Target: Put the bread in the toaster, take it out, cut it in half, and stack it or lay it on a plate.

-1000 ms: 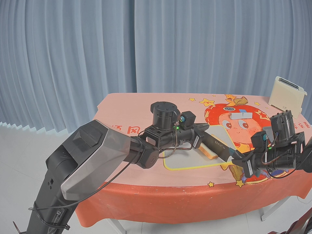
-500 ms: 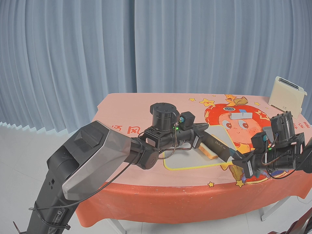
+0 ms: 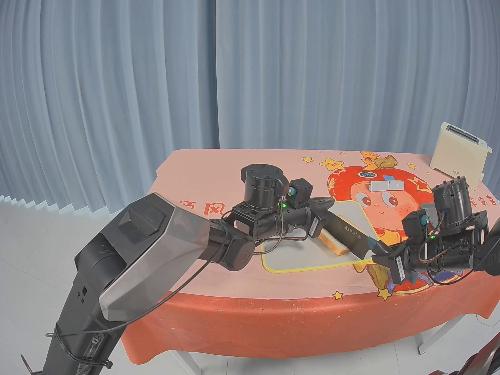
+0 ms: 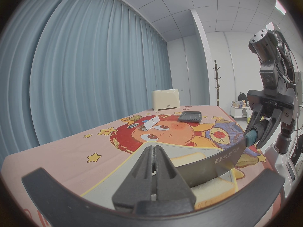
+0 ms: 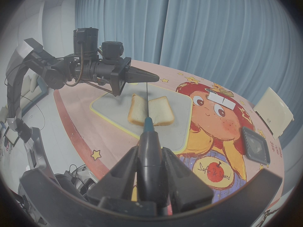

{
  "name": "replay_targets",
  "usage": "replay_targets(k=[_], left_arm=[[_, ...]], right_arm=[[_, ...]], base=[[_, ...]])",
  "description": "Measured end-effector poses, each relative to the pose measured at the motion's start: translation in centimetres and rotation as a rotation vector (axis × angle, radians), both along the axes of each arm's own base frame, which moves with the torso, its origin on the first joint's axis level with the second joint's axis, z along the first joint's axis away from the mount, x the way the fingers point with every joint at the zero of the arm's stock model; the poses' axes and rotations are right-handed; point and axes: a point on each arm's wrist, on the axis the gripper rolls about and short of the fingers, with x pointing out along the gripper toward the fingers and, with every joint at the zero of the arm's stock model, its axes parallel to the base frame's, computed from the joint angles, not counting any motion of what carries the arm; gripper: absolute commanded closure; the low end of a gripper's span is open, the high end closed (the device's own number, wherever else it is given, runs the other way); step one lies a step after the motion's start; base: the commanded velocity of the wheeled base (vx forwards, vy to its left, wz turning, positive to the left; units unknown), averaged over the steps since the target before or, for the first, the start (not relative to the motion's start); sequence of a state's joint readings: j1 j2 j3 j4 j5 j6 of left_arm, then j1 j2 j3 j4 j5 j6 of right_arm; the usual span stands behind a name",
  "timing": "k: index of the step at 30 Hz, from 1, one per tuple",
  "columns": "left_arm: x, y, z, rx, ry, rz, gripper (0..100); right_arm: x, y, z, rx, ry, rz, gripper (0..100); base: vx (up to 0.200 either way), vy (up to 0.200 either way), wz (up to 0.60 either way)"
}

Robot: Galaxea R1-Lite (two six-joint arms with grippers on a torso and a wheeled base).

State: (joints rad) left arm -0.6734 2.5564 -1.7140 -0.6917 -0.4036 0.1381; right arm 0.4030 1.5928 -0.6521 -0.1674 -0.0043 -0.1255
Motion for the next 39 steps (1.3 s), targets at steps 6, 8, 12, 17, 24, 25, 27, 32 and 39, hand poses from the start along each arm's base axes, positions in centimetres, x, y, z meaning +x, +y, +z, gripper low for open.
replay_targets(k=[6, 8, 12, 17, 24, 25, 27, 32, 39], left_arm=[[0.08, 0.06, -0.22, 0.003, 0.004, 0.001, 100], [0.11, 0.1, -0.26, 0.004, 0.005, 0.002, 100], [0.12, 0.11, -0.3, 0.005, 0.006, 0.003, 100], [0.15, 0.13, -0.26, 0.009, 0.012, 0.004, 100], [0.12, 0.17, -0.06, 0.016, 0.019, 0.006, 100], [0.1, 0.18, -0.06, 0.016, 0.02, 0.006, 100], [0.11, 0.2, -0.1, 0.017, 0.02, 0.006, 100], [0.2, 0.3, -0.33, 0.019, 0.022, 0.008, 100], [0.32, 0.32, -0.91, 0.024, 0.028, 0.009, 100]], right_arm=[[0.18, 0.04, -0.17, -0.001, 0.004, -0.002, 100], [0.21, 0.07, -0.29, -0.002, 0.007, -0.001, 100], [0.22, 0.08, -0.56, -0.006, 0.016, -0.001, 100], [0.26, 0.08, -0.66, -0.008, 0.02, -0.002, 100], [0.76, 0.3, 0.12, 0.01, -0.023, -0.002, 100], [0.8, 0.33, 0.15, 0.012, -0.025, -0.002, 100], [0.86, 0.35, 0.16, 0.013, -0.027, -0.003, 100], [0.93, 0.45, 0.05, 0.013, -0.026, -0.001, 100], [0.94, 0.45, -0.18, 0.009, -0.018, -0.001, 100]], base=[[0.0, 0.0, 0.0], [0.0, 0.0, 0.0], [0.0, 0.0, 0.0], [0.0, 0.0, 0.0], [0.0, 0.0, 0.0], [0.0, 0.0, 0.0], [0.0, 0.0, 0.0], [0.0, 0.0, 0.0], [0.0, 0.0, 0.0]])
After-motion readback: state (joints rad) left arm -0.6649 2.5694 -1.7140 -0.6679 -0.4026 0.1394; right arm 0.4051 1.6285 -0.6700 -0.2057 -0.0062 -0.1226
